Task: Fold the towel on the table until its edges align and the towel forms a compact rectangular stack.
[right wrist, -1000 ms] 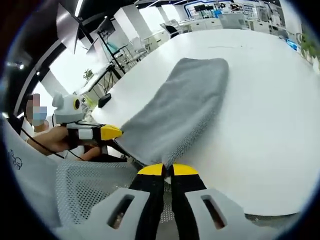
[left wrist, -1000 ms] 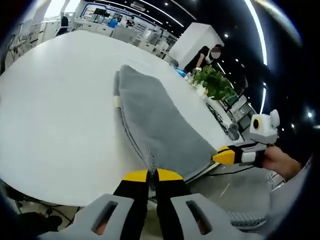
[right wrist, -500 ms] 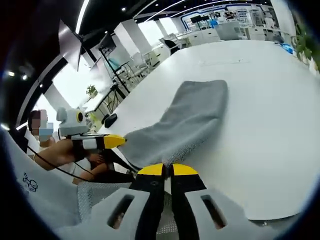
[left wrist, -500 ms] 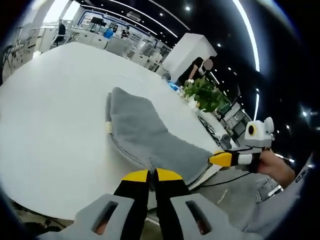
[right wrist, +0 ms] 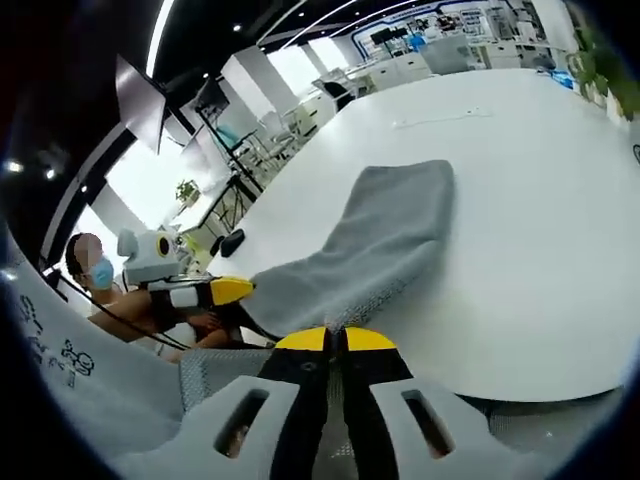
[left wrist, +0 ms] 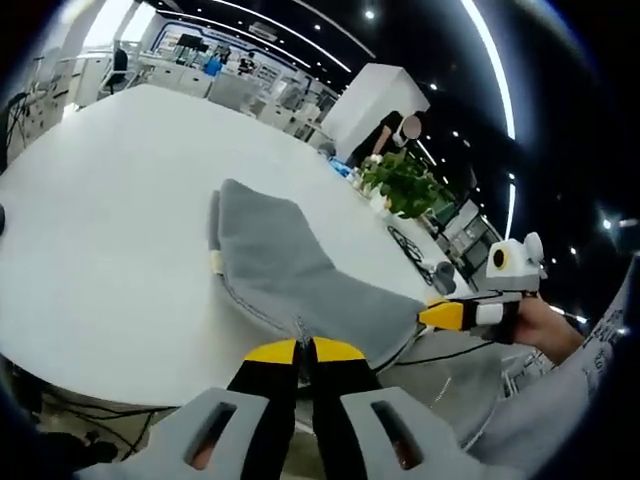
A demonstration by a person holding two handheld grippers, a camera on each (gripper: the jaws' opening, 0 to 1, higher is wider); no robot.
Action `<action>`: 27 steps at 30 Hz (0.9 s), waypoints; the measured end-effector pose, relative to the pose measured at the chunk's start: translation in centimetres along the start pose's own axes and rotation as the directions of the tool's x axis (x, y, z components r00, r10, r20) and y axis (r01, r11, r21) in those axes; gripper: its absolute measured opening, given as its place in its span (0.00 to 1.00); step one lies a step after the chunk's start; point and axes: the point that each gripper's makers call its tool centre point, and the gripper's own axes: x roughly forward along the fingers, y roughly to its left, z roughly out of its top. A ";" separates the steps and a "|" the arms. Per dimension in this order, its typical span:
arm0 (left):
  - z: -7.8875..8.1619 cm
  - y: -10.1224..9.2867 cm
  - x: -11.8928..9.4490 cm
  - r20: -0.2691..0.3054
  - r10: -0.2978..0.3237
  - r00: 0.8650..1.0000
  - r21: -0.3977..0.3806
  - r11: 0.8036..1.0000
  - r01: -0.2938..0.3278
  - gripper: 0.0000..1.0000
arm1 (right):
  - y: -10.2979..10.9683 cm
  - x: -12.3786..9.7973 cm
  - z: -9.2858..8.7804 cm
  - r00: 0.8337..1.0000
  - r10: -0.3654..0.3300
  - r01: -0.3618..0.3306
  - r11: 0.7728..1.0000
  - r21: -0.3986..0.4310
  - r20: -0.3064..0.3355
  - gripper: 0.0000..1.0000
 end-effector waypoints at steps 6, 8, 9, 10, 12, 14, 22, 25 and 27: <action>3.1 -0.9 0.8 0.057 -0.026 0.998 0.032 0.999 0.024 0.03 | -0.1 -0.3 2.5 0.999 0.006 -0.006 1.000 -0.009 0.052 0.01; 4.5 -0.9 1.1 0.088 -0.033 0.996 0.020 0.999 0.031 0.03 | -0.1 -0.2 3.7 0.997 0.012 -0.011 1.000 -0.008 0.071 0.01; 5.0 -0.8 1.2 0.098 -0.034 0.995 0.025 0.999 0.032 0.03 | -0.1 -0.2 4.1 0.997 0.015 -0.015 1.000 -0.003 0.079 0.01; 5.7 -0.9 1.4 0.109 -0.035 0.993 0.029 0.999 0.032 0.03 | -0.1 -0.1 4.8 0.995 0.020 -0.020 1.000 -0.002 0.094 0.01; 6.6 -0.7 1.6 0.124 -0.039 0.991 0.032 0.999 0.035 0.03 | -0.4 -0.1 5.9 0.993 0.024 -0.025 1.000 0.009 0.116 0.01; 7.6 -0.3 2.1 0.141 -0.042 0.989 0.025 0.999 0.039 0.03 | -0.4 0.0 6.8 0.991 0.027 -0.030 0.999 0.015 0.132 0.01; 10.7 -0.1 4.0 0.185 -0.050 0.981 0.023 0.999 0.046 0.02 | -1.9 1.1 10.5 0.984 0.032 -0.040 0.998 0.040 0.177 0.01; 11.9 0.3 5.0 0.199 -0.047 0.979 0.012 0.999 0.046 0.02 | -2.9 1.7 11.9 0.981 0.033 -0.045 0.997 0.060 0.193 0.01; 12.6 0.4 5.6 0.221 -0.047 0.974 -0.001 0.999 0.049 0.02 | -3.4 2.1 12.6 0.979 0.032 -0.047 0.996 0.070 0.202 0.01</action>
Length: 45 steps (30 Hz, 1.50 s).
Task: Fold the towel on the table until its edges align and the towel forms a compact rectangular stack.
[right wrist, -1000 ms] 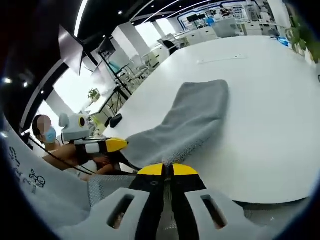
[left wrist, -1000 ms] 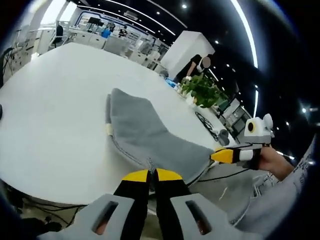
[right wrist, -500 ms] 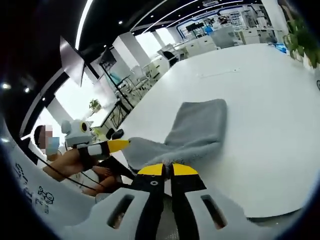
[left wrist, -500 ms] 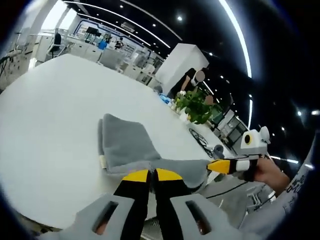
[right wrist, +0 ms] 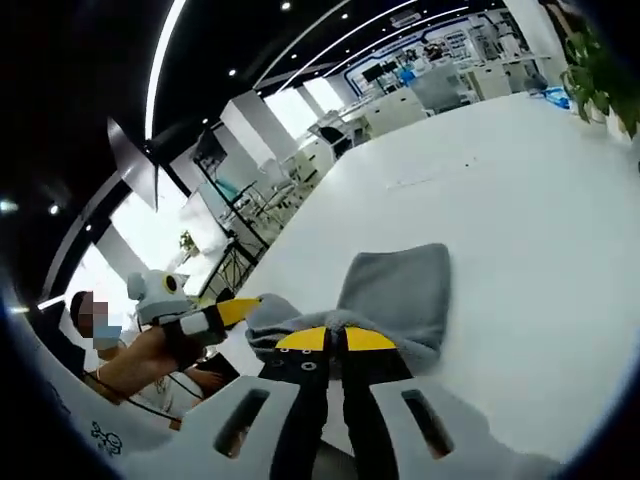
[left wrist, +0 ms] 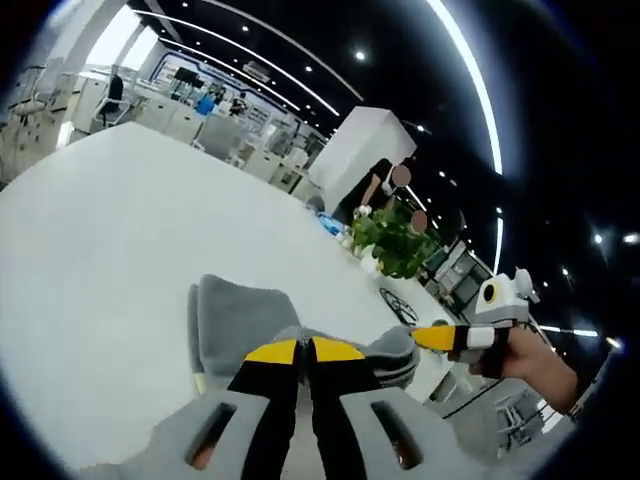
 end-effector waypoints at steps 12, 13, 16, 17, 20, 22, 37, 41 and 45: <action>1.7 3.5 3.8 0.038 0.062 0.997 -0.089 0.994 -0.059 0.02 | -3.7 3.1 2.8 0.998 -0.037 0.027 0.987 0.157 0.056 0.01; 1.7 3.5 3.9 0.038 0.062 0.997 -0.090 0.994 -0.059 0.02 | -3.9 3.4 3.0 0.998 -0.037 0.027 0.987 0.159 0.057 0.01; 1.9 3.8 5.0 0.034 0.072 0.997 -0.101 0.992 -0.069 0.02 | -4.7 4.5 3.5 0.998 -0.043 0.033 0.985 0.169 0.054 0.01; 2.0 4.2 5.4 0.033 0.076 0.997 -0.104 0.992 -0.072 0.02 | -5.1 5.0 3.7 0.997 -0.049 0.040 0.985 0.169 0.051 0.01; 2.1 5.0 6.2 0.031 0.090 0.995 -0.116 0.990 -0.086 0.02 | -5.9 6.0 3.9 0.997 -0.056 0.047 0.981 0.189 0.044 0.01; 2.0 5.5 6.8 0.029 0.104 0.994 -0.125 0.987 -0.100 0.02 | -6.3 6.6 4.0 0.998 -0.059 0.050 0.980 0.192 0.037 0.01; 0.1 9.4 10.2 -0.036 0.149 0.988 -0.129 0.980 -0.152 0.03 | -9.9 10.6 3.3 0.995 -0.102 0.100 0.968 0.229 -0.004 0.01; -0.4 10.5 10.8 -0.062 0.156 0.986 -0.115 0.980 -0.162 0.03 | -10.4 11.1 3.0 0.993 -0.115 0.113 0.968 0.223 -0.006 0.01; -0.4 10.2 10.8 -0.060 0.145 0.988 -0.084 0.985 -0.149 0.04 | -10.6 11.5 3.2 0.992 -0.123 0.123 0.983 0.137 -0.007 0.02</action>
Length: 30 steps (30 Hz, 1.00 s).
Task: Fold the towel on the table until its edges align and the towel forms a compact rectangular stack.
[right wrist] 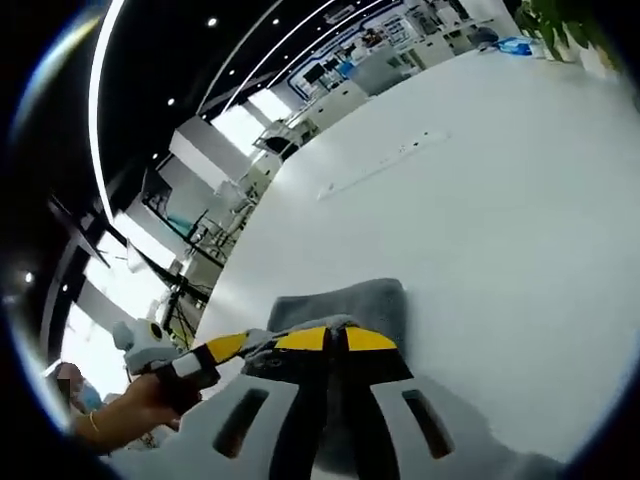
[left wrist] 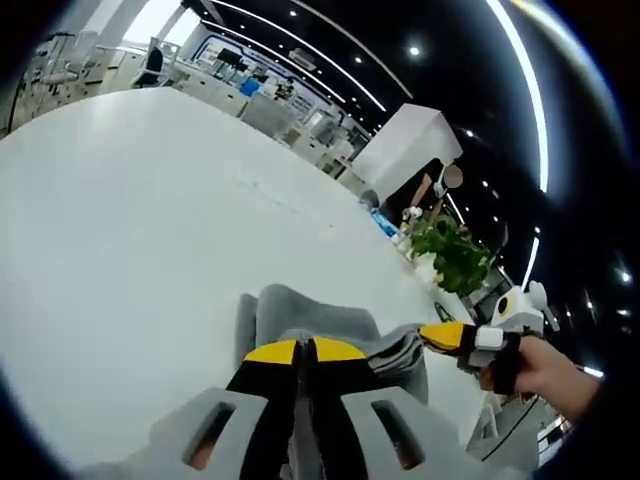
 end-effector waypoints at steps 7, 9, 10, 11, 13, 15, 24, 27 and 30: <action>3.3 -1.6 -0.7 0.071 -0.057 0.996 0.206 0.978 0.042 0.16 | 1.1 -0.7 0.6 0.999 0.024 -0.020 0.995 -0.097 0.034 0.05; 4.1 -2.2 -1.0 0.077 -0.067 0.995 0.253 0.966 0.046 0.20 | 0.8 -0.8 1.5 0.997 0.017 -0.006 0.989 -0.146 0.074 0.15; 4.3 -2.7 -1.0 0.072 -0.081 0.994 0.278 0.959 0.058 0.20 | 0.8 -1.0 1.5 0.997 0.017 -0.005 0.987 -0.158 0.075 0.18; 4.6 -3.2 -1.1 0.063 -0.098 0.993 0.306 0.949 0.074 0.21 | 0.8 -1.0 1.7 0.997 0.026 -0.014 0.986 -0.164 0.072 0.20; 4.4 -4.5 -1.2 0.032 -0.140 0.990 0.372 0.921 0.118 0.23 | 1.3 -1.1 2.1 0.995 0.069 -0.052 0.972 -0.228 0.069 0.20; 3.0 -5.5 -1.2 -0.051 -0.178 0.983 0.444 0.877 0.182 0.25 | 2.2 -1.4 1.6 0.993 0.111 -0.095 0.939 -0.329 0.028 0.20; -4.0 -7.8 -1.0 -0.354 -0.238 0.904 0.547 0.732 0.407 0.29 | 5.0 -1.5 -3.2 0.952 0.192 -0.302 0.731 -0.612 -0.240 0.28; -5.0 -6.5 -0.4 -0.410 -0.200 0.890 0.597 0.679 0.428 0.34 | 4.4 -1.0 -4.4 0.938 0.152 -0.334 0.635 -0.697 -0.311 0.34; -5.6 -5.6 0.1 -0.439 -0.188 0.878 0.616 0.649 0.447 0.34 | 3.7 -0.2 -4.9 0.925 0.123 -0.367 0.522 -0.770 -0.358 0.37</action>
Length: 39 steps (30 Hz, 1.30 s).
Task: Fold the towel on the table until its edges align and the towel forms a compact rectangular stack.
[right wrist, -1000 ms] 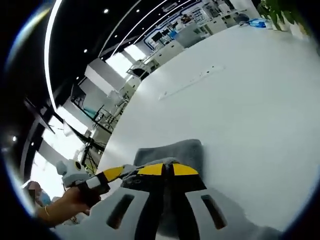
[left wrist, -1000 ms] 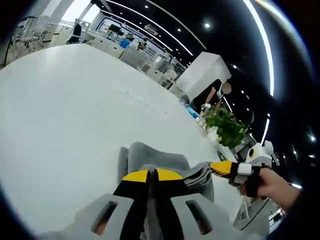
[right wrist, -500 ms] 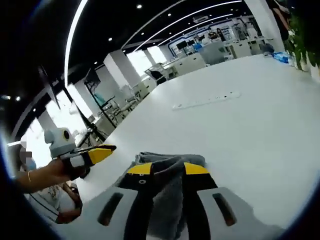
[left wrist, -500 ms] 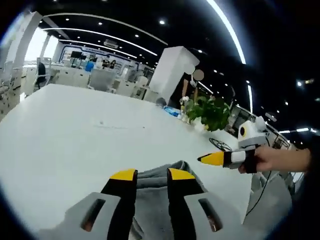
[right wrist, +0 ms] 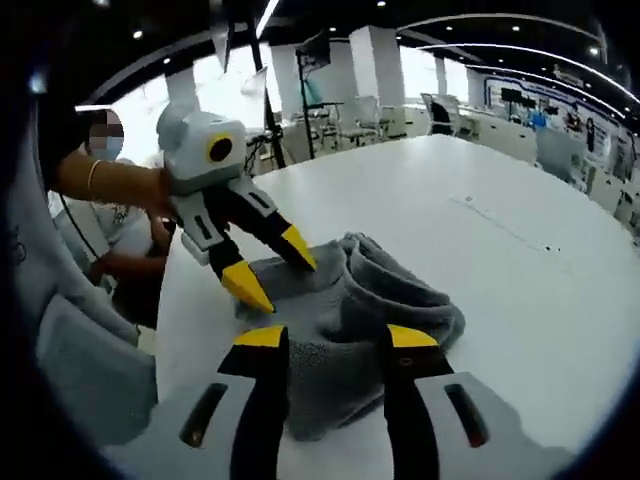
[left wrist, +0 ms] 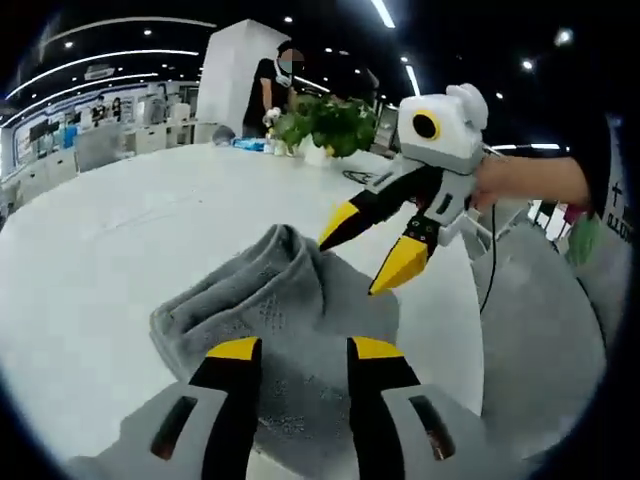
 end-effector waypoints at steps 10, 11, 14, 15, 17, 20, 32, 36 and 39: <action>-0.9 1.7 1.5 -0.033 0.001 0.999 -0.017 1.000 -0.002 0.57 | 0.2 1.7 -1.8 0.988 0.075 -0.093 0.987 -0.132 -0.131 0.53; -1.1 1.9 1.5 -0.035 0.000 0.999 -0.010 1.000 -0.001 0.57 | 0.1 1.7 -1.9 0.989 0.079 -0.095 0.988 -0.122 -0.129 0.54; -1.0 1.9 1.2 -0.031 -0.003 1.000 -0.009 1.000 0.002 0.61 | -0.8 1.7 -2.4 0.990 0.068 -0.080 0.993 -0.089 -0.125 0.62; -1.1 2.1 1.2 -0.031 0.006 0.999 -0.006 1.000 -0.006 0.63 | -0.9 1.9 -2.7 0.990 0.072 -0.079 0.995 -0.059 -0.124 0.64; -1.6 2.4 1.1 -0.024 0.009 1.000 -0.005 1.000 -0.009 0.66 | -1.0 1.7 -3.0 0.989 0.097 -0.099 0.995 -0.011 -0.113 0.67; -1.4 2.2 0.9 0.016 0.012 1.000 -0.048 0.999 -0.011 0.66 | -1.0 1.8 -3.4 0.989 0.110 -0.112 0.994 -0.012 -0.102 0.69; -2.3 3.3 0.4 0.044 0.024 0.999 -0.061 0.998 -0.021 0.64 | -0.7 2.2 -3.5 0.996 0.062 -0.061 0.998 0.032 -0.056 0.68; -1.6 2.6 0.4 -0.005 0.041 0.999 -0.028 0.999 -0.041 0.65 | -0.7 2.0 -3.4 0.996 0.040 -0.037 0.998 0.042 -0.075 0.69; -1.6 2.8 -0.1 0.004 0.054 0.999 -0.046 0.997 -0.054 0.70 | -0.7 1.1 -2.8 0.998 0.015 -0.011 0.998 0.066 -0.060 0.71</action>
